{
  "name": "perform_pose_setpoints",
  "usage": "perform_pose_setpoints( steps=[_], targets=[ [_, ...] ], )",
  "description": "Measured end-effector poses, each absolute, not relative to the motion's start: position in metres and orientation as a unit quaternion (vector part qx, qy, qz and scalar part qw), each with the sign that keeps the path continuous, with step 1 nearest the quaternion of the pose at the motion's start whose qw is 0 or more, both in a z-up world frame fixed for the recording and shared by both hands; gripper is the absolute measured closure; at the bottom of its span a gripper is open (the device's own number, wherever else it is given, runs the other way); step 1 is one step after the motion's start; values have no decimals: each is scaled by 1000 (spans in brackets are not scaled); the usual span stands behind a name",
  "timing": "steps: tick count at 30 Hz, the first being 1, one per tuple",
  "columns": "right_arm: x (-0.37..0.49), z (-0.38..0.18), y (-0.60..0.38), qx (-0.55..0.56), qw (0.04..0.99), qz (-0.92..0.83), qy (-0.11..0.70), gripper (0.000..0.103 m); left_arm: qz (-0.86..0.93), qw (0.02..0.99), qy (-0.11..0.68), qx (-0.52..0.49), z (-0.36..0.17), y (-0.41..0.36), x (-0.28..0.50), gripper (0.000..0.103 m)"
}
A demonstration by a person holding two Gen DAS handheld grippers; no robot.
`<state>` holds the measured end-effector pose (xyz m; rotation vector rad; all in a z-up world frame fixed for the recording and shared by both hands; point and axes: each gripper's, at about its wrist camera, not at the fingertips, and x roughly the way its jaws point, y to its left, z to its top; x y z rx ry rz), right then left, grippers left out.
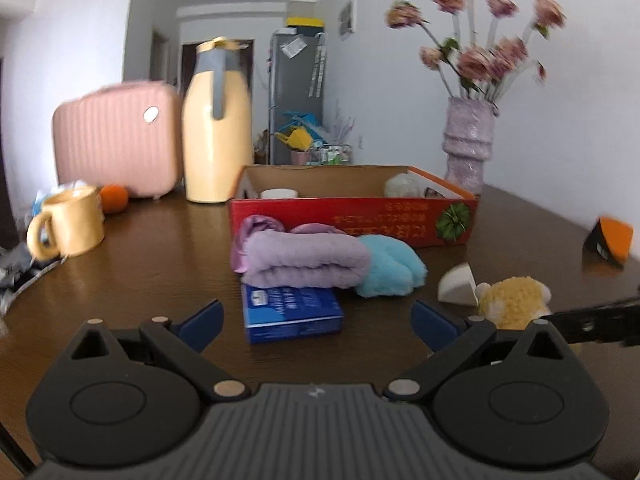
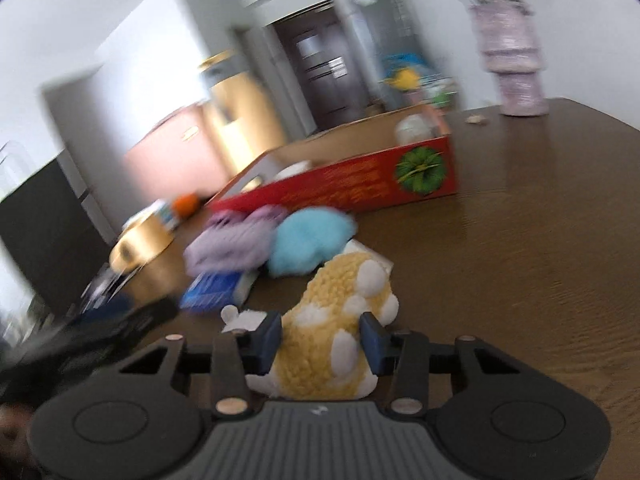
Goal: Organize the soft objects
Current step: 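Grasp the yellow-white plush sheep with the right gripper while the left grasps its other end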
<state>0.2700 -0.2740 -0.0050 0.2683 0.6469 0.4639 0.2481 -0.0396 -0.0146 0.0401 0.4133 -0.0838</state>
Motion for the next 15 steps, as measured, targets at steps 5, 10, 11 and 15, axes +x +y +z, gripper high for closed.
perform_pose_setpoints(
  steps=[5,10,11,15],
  targets=[
    [245,3,-289,104,936,195,273,32,-73,972,221,45,-22,-68,241,5],
    [227,6,-317,127,952,147,237,32,-149,958,235,74,-19,-109,217,6],
    [226,5,-322,129,953,138,236,31,-173,951,247,60,-19,-117,214,6],
    [215,-1,-329,125,957,120,232,31,-231,936,259,57,-18,-139,199,5]
  ],
)
